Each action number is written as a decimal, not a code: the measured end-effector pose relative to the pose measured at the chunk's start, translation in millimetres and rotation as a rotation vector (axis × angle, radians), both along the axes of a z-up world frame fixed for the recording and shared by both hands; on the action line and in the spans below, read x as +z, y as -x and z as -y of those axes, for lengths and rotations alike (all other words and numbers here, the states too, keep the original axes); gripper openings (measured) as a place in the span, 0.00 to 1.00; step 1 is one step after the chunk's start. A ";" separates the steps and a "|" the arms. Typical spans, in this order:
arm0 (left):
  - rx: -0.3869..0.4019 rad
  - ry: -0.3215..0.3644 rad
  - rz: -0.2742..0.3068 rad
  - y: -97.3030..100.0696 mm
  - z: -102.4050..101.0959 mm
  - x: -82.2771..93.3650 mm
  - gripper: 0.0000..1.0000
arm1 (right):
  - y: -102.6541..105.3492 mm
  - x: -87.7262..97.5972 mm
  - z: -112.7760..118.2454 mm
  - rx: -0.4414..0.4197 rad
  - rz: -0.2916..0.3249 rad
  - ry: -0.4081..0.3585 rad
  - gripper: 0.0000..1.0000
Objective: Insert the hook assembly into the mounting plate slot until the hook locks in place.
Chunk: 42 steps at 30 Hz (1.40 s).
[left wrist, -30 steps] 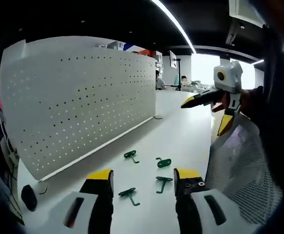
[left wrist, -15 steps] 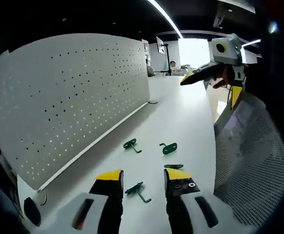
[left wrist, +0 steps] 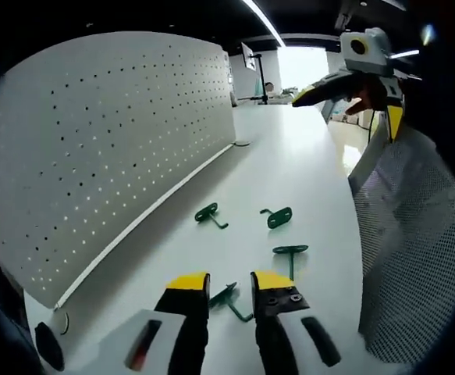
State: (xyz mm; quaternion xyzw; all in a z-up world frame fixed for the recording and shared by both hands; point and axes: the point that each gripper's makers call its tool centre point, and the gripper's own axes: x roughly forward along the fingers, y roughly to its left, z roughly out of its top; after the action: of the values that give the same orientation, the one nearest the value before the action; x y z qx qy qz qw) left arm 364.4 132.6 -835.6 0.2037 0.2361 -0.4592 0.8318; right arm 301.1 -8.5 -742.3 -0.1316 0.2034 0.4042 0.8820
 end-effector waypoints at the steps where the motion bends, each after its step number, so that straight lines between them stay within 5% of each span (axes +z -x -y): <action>1: -0.004 -0.005 -0.001 -0.6 0.5 -1.5 0.21 | 0.0 -0.4 0.0 0.001 -0.001 0.001 0.91; 23: -0.052 -0.116 -0.044 -8.5 -0.8 -36.4 0.14 | -2.5 -4.2 1.1 -0.004 -0.018 -0.003 0.91; 42: -0.053 -0.136 -0.041 -3.7 -1.6 -36.8 0.05 | -1.4 -5.3 0.6 -0.002 -0.022 -0.008 0.90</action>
State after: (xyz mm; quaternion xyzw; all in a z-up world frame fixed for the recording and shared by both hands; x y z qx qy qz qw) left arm 368.0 134.2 -872.4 0.2566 0.2783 -0.4679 0.7987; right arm 302.6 -9.1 -747.6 -0.1232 0.2117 0.4057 0.8806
